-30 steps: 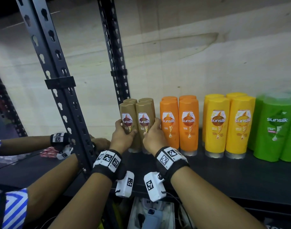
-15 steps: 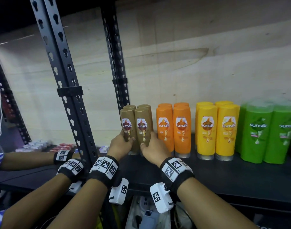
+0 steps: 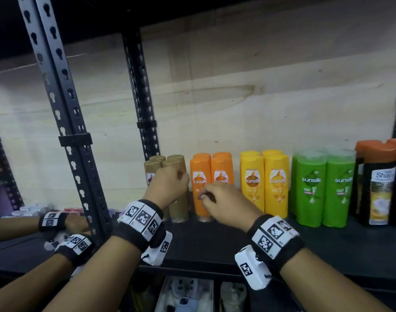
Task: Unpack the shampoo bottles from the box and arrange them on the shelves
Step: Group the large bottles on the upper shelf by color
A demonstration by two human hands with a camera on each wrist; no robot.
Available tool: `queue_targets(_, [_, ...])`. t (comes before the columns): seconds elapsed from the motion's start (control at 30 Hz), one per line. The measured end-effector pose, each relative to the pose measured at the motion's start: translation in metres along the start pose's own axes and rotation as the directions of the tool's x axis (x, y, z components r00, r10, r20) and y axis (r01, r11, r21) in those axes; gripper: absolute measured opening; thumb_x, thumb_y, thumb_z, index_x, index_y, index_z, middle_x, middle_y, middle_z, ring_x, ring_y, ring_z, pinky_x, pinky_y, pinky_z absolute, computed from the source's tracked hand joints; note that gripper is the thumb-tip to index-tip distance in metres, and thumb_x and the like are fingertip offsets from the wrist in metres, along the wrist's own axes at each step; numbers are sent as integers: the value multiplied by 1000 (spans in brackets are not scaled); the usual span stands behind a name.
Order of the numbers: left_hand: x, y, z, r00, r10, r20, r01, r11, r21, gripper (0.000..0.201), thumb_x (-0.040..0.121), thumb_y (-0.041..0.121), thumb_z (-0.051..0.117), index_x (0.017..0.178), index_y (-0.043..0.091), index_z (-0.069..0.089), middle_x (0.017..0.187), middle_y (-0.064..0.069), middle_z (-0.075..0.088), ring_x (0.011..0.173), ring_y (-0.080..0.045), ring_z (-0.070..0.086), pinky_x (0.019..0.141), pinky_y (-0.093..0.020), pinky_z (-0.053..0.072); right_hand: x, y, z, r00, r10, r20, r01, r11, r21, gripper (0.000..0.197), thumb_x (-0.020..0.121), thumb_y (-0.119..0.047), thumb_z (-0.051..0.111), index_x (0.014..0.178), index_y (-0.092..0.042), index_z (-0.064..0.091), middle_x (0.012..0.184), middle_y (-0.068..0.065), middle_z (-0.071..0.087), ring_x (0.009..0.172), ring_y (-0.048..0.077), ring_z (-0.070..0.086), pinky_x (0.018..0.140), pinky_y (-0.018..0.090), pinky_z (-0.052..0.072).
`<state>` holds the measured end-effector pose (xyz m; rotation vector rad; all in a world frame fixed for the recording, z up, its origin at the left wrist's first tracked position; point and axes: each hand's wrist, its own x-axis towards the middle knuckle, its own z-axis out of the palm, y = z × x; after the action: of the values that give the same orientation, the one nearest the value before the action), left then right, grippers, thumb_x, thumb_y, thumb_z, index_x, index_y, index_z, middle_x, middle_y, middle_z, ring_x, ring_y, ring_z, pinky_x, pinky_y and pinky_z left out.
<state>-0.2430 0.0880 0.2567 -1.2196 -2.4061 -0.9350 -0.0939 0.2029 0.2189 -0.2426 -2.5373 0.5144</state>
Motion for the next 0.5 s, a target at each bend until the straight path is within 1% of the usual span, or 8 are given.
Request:
queue_targets(0.07, [14,23,-4,996,69,-53,-69,998,1,25,97,28,56,74,23,62,66,11,58,66,-12,57,57,-21,35,6,3,-27,997,-51,-66,50,998,-24,21,101,-27,53,112,-21,71,111,-5,68,101,14,62,87,29,49])
queue_targets(0.13, [33,45,-8,989,116,-91,-117,993,-4,19,97,33,56,91,23,71,75,8,63,73,-14,58,65,-25,39,13,7,-58,984,-125,-126,122,992,-30,20,99,-24,56,114,-22,70,106,-7,67,96,7,60,83,20,46])
queue_targets(0.17, [42,53,-9,986,130,-103,-132,991,-13,21,97,36,55,94,24,72,77,8,65,75,-14,59,65,-26,39,17,8,-73,978,-145,-147,143,989,-24,20,99,-24,57,114,-23,70,105,-10,67,94,3,60,82,15,46])
queue_targets(0.2, [53,60,-12,983,142,-117,-146,989,-28,22,97,39,55,96,25,72,76,9,65,74,-13,60,63,-26,40,23,11,-88,973,-158,-166,155,987,-32,19,99,-25,58,113,-24,70,105,-12,66,94,1,60,82,13,46])
queue_targets(0.3, [80,79,-20,967,190,-168,-207,974,-87,22,97,43,54,93,30,70,72,11,65,71,-7,61,61,-24,44,38,22,-125,966,-153,-211,148,988,-40,18,99,-26,57,112,-27,70,105,-18,66,97,-2,61,83,14,49])
queue_targets(0.37, [94,90,-29,973,164,-164,-184,976,-114,20,98,45,55,93,32,69,73,12,66,72,-6,62,63,-26,49,55,24,-147,969,-136,-209,136,991,-13,18,99,-24,58,112,-27,71,104,-18,66,97,-2,62,84,13,49])
queue_targets(0.43, [111,104,-43,993,95,-75,-102,991,-87,23,98,49,54,97,32,70,78,12,67,78,-11,65,70,-31,54,77,22,-166,984,-67,-168,79,995,67,21,99,-25,58,115,-28,72,106,-18,69,100,-4,62,85,12,50])
queue_targets(0.5, [136,114,-64,1000,-12,8,12,1000,-22,29,98,52,52,103,31,71,88,9,69,86,-18,65,78,-36,57,101,18,-183,993,-26,-111,36,995,91,24,100,-26,57,119,-26,72,111,-16,70,104,-3,62,90,15,51])
